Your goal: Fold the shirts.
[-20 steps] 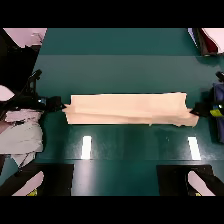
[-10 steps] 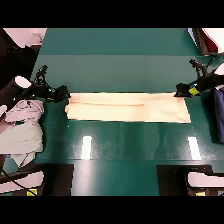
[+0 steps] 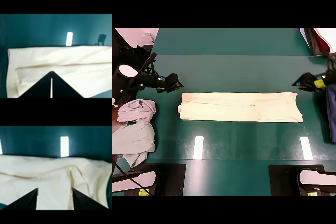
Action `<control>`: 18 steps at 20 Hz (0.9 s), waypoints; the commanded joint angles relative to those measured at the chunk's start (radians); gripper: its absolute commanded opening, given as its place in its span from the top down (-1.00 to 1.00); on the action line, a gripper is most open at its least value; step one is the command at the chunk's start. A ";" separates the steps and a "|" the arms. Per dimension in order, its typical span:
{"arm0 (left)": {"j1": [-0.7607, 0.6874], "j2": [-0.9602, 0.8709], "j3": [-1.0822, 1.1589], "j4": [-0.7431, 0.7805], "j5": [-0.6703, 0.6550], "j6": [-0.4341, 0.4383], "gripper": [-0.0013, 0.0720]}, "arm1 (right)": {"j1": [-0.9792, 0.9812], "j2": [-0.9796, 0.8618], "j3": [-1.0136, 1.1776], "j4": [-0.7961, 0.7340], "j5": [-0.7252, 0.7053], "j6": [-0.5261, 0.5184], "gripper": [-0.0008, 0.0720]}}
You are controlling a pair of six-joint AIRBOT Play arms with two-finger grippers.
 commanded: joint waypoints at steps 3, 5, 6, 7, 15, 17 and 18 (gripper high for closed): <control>-0.005 0.001 0.029 -0.063 -0.118 0.031 0.88 | -0.208 0.050 -0.194 0.035 0.049 -0.166 -0.87; -0.036 0.001 0.029 -0.063 -0.134 0.032 0.88 | -0.248 0.000 -0.219 0.034 0.058 -0.222 -0.86; -0.061 0.001 0.029 -0.063 -0.133 0.032 0.88 | -0.257 -0.032 -0.217 0.035 0.071 -0.243 -0.86; -0.090 0.001 0.029 -0.063 -0.131 0.032 0.88 | -0.261 -0.059 -0.217 0.035 0.072 -0.256 -0.86; -0.296 -0.003 0.029 -0.062 -0.044 0.029 0.90 | -0.245 -0.233 -0.216 0.196 0.054 -0.370 -0.83; -0.341 -0.012 0.029 -0.063 -0.019 0.028 0.90 | -0.215 -0.233 -0.216 0.198 0.056 -0.378 -0.75; -0.363 -0.020 0.029 -0.063 -0.013 0.027 0.90 | -0.195 -0.233 -0.216 0.198 0.062 -0.378 -0.70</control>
